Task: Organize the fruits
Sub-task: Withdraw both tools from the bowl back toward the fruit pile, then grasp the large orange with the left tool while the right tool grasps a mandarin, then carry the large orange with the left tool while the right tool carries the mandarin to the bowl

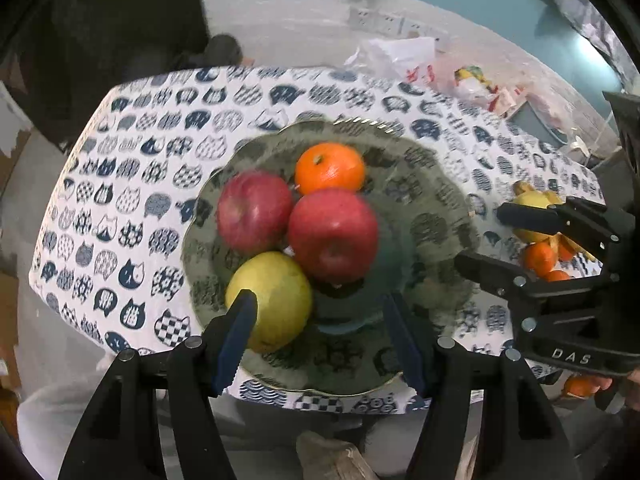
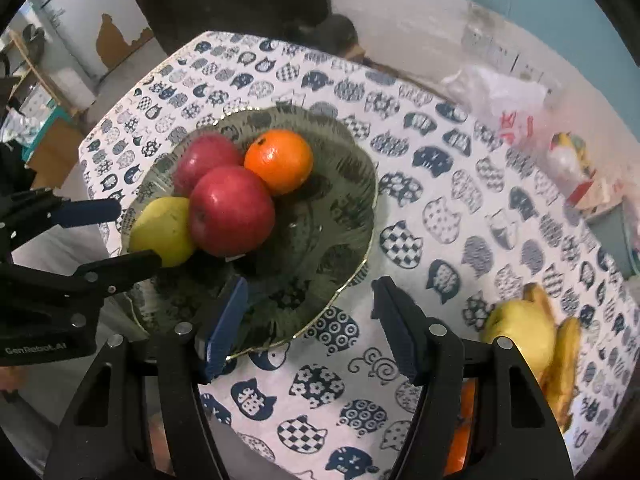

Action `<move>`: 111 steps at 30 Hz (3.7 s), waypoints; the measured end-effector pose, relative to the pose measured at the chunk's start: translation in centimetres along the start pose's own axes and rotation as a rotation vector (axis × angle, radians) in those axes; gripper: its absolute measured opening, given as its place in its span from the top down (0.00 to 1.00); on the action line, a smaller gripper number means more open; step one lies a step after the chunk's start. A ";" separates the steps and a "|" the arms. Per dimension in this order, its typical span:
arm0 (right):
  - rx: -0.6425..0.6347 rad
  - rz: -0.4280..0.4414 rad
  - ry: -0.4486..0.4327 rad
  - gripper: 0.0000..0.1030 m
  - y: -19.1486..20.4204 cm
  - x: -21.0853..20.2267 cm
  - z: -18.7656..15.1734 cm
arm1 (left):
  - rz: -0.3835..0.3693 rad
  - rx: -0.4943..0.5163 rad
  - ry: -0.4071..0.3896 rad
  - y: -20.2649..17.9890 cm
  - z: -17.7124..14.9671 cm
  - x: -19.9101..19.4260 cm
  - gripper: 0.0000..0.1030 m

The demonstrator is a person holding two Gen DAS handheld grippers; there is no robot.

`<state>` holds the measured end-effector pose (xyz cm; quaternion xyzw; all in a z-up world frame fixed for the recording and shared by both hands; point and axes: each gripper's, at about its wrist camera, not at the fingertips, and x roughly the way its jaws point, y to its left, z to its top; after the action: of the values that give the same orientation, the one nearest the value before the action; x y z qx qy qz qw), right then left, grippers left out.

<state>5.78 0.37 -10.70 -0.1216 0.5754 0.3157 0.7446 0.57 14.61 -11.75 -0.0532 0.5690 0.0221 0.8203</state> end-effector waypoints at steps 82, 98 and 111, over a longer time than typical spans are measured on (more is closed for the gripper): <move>0.430 -0.069 0.142 0.39 -25.0 -0.9 -15.2 | -0.235 0.478 0.272 -30.0 -4.2 10.7 0.34; 0.401 -0.171 0.160 0.53 -23.5 -2.9 -14.9 | -0.217 0.401 0.209 -25.0 -1.0 7.5 0.34; 0.391 -0.181 -0.010 0.53 -21.5 -9.2 -14.3 | -0.232 0.334 0.085 -22.7 0.9 3.0 0.34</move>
<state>6.46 -27.02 -10.37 -0.0244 0.6086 0.1304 0.7823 4.62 -7.92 -12.85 0.0174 0.5891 -0.1695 0.7899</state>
